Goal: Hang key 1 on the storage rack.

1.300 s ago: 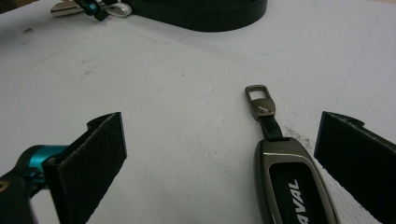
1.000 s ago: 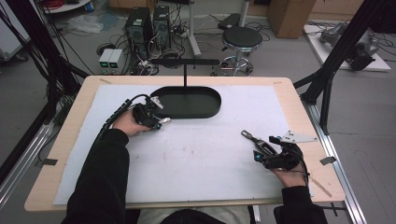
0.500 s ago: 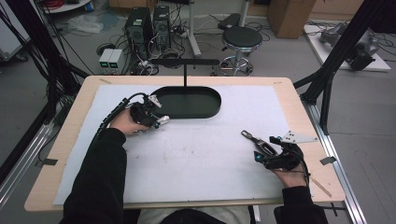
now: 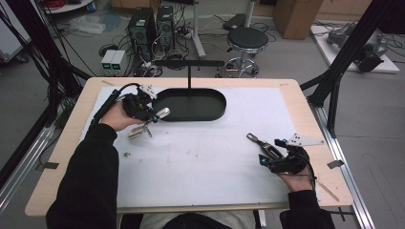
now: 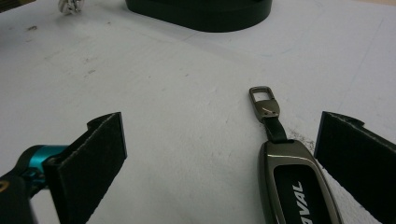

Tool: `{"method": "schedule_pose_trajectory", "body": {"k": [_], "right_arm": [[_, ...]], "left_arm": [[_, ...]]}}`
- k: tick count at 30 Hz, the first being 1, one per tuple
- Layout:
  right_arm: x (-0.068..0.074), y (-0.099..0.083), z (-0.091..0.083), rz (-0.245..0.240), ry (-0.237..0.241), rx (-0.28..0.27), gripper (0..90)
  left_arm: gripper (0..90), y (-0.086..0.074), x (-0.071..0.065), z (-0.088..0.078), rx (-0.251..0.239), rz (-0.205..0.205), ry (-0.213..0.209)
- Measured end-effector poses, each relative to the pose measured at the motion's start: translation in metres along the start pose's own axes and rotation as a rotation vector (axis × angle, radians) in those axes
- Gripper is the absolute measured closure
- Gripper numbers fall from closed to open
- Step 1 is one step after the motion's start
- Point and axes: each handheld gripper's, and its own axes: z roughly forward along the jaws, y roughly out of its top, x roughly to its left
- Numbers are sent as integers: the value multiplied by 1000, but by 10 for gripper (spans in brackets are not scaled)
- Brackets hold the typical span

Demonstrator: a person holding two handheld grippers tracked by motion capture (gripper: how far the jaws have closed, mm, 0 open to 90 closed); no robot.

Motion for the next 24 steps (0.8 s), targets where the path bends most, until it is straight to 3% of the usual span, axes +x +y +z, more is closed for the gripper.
{"method": "schedule_pose_trajectory", "body": {"k": [7,24], "right_arm": [[-1,0,0,-3,1,3,15],[-1,-1,0,-3,1,0,15]], "left_arm": [[752,11,1,-21,-25,5,31],[754,43,9,-45,-57,35,74]]}}
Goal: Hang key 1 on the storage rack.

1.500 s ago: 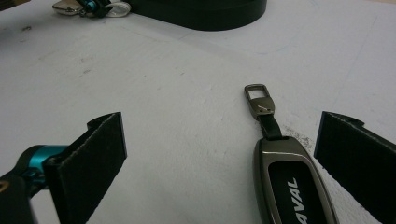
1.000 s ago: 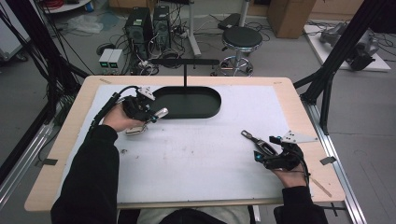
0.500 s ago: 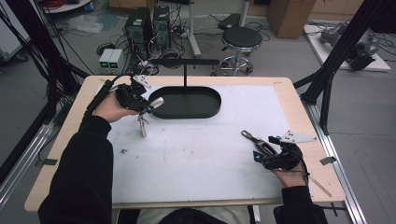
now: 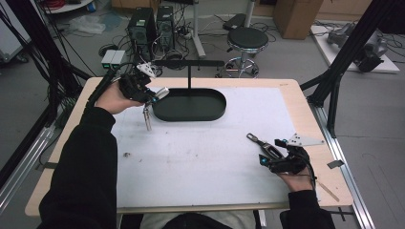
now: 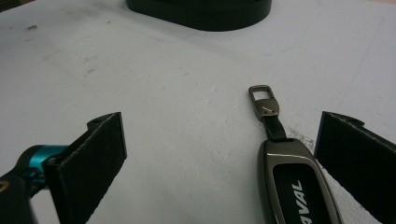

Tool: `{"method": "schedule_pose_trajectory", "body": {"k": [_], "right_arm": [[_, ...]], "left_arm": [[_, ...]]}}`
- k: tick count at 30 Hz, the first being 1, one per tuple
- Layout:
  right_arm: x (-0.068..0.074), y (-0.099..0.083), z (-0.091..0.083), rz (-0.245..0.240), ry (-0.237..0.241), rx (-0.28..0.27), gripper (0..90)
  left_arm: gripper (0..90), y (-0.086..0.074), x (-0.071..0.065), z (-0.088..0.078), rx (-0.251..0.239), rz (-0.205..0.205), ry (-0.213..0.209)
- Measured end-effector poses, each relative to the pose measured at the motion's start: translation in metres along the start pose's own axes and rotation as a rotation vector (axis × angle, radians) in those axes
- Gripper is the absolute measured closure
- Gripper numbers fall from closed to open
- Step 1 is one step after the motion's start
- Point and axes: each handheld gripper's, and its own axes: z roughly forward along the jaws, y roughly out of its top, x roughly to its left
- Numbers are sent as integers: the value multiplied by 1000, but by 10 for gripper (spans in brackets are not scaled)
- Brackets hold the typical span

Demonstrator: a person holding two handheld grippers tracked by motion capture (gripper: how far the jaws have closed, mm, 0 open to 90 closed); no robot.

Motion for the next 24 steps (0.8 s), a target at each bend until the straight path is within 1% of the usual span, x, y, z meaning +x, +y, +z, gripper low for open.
{"method": "schedule_pose_trajectory", "body": {"k": [3,6,8,11,13,16,19,23,24], "right_arm": [[0,0,0,2,1,3,15],[0,0,0,-2,0,0,15],[0,0,0,0,0,1,15],[0,0,0,1,0,0,15],[0,0,-1,-1,-2,1,15],[-1,-1,0,-1,-1,0,15],[-1,-1,-1,1,-2,0,15],[-1,-1,-1,8,-3,2,15],[-1,-1,-1,8,-3,2,15]], "left_arm": [[754,7,1,-3,-17,2,2],[754,15,2,-4,-12,12,9],[754,21,3,-4,-12,22,23],[754,29,4,-5,-35,21,26],[754,33,5,-5,-47,22,17],[754,40,5,-4,-52,33,15],[753,44,7,-4,-86,37,12],[754,53,10,-3,-83,37,28],[754,58,11,-4,-85,40,30]]}}
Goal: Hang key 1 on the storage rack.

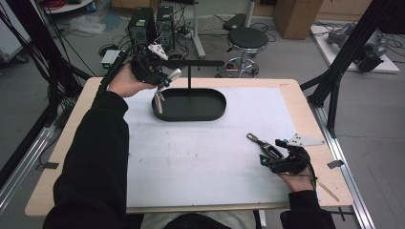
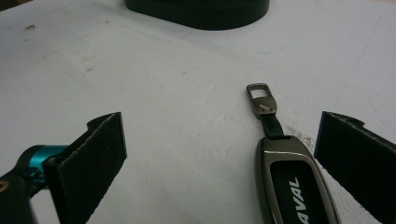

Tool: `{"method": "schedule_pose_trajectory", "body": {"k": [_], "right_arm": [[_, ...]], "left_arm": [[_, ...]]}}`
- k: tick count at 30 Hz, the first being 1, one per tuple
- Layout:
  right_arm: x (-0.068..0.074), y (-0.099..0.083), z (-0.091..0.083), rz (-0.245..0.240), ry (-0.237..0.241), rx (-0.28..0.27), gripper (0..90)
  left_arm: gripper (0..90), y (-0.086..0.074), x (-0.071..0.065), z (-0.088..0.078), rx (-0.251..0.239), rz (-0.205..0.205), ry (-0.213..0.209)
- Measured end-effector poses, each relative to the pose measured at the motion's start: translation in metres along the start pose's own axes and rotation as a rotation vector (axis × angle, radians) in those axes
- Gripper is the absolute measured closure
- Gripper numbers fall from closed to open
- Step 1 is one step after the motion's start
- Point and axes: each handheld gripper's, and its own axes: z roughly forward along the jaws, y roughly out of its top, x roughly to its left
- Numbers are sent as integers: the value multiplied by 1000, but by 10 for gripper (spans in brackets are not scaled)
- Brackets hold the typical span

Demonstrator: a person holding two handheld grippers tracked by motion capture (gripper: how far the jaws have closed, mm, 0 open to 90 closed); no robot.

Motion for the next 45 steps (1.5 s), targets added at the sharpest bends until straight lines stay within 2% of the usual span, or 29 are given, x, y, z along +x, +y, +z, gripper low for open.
{"method": "schedule_pose_trajectory", "body": {"k": [2,5,10,12,23,28,32,35,39,45], "right_arm": [[0,0,0,-3,-1,-3,15],[0,0,-1,-3,-1,-2,15],[0,-1,-3,-7,-6,-5,15],[0,-2,-4,1,-8,-4,15],[0,-3,-3,-4,-9,-3,15],[1,-3,-3,-4,-5,0,15],[1,-3,-3,-6,-5,0,15],[2,-2,-3,-9,-6,-1,15],[2,-2,-3,-10,-6,-3,15],[2,-2,-2,-11,-6,1,15]], "left_arm": [[754,8,1,0,-3,9,-14],[754,22,1,3,25,35,-3],[754,36,4,6,21,34,21],[754,39,4,7,7,24,27],[754,46,16,24,27,-16,59],[754,54,18,22,-18,-48,81],[754,62,12,24,-16,-29,110],[753,66,12,27,-17,-36,118],[754,70,14,31,-42,-48,130],[754,71,19,37,-57,-54,172]]}}
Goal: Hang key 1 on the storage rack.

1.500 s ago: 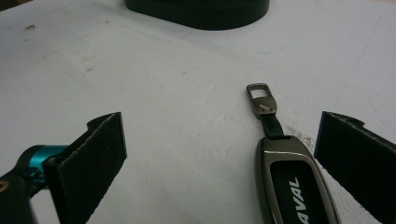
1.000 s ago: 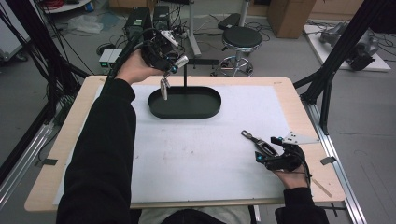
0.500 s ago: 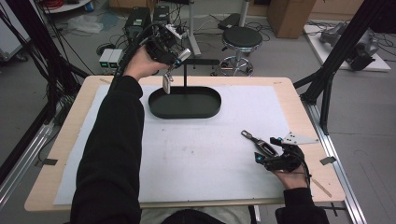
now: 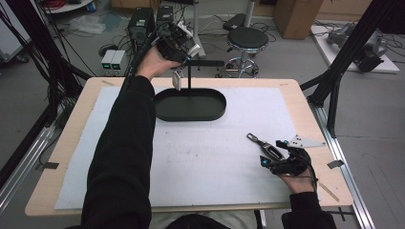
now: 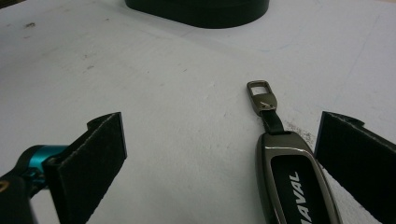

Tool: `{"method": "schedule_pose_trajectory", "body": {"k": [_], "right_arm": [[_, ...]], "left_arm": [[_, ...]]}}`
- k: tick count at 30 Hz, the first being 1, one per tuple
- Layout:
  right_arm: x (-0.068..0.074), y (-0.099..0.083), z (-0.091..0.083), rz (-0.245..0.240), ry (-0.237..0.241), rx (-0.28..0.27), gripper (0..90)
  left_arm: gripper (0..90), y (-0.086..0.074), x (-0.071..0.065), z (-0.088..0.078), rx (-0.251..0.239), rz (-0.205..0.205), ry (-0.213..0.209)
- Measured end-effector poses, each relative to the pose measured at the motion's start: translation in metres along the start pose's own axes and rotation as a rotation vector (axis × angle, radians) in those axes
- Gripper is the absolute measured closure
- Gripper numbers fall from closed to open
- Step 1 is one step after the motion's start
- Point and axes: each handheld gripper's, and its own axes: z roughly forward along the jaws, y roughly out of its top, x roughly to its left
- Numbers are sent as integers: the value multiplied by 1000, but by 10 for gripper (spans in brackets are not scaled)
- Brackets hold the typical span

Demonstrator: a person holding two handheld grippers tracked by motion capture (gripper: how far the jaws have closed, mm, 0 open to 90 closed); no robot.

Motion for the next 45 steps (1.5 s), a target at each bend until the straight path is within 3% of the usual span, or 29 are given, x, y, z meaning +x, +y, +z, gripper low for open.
{"method": "schedule_pose_trajectory", "body": {"k": [6,12,14,16,18,23,31,34,37,40,43,45], "right_arm": [[-1,-1,-1,0,-5,0,15],[-1,-1,-1,-5,-6,1,15],[-1,-1,-1,-2,-7,3,15],[-1,-1,-1,-1,-7,3,15],[-1,-1,-1,-3,-8,4,15],[-1,-1,0,1,-8,9,15],[-1,-2,0,-4,-9,14,15],[-1,-2,0,-5,-10,15,15],[-1,-2,0,-5,-11,15,15],[-1,-3,-1,-5,-11,14,15],[-1,-3,-1,-4,-13,15,15],[-1,-3,-2,-6,-16,19,15]], "left_arm": [[753,4,0,3,-36,-11,39],[754,7,1,8,-42,-42,87],[753,8,2,10,-40,-53,120],[753,8,3,11,-47,-69,111],[753,9,2,13,-51,-66,134],[753,10,4,17,-65,-107,146],[753,12,5,25,-37,-145,270],[752,12,6,27,-46,-169,260],[742,10,6,28,-40,-159,250],[514,10,5,26,-40,-162,266],[292,9,6,20,-72,-170,211],[139,7,7,17,-89,-172,151]]}}
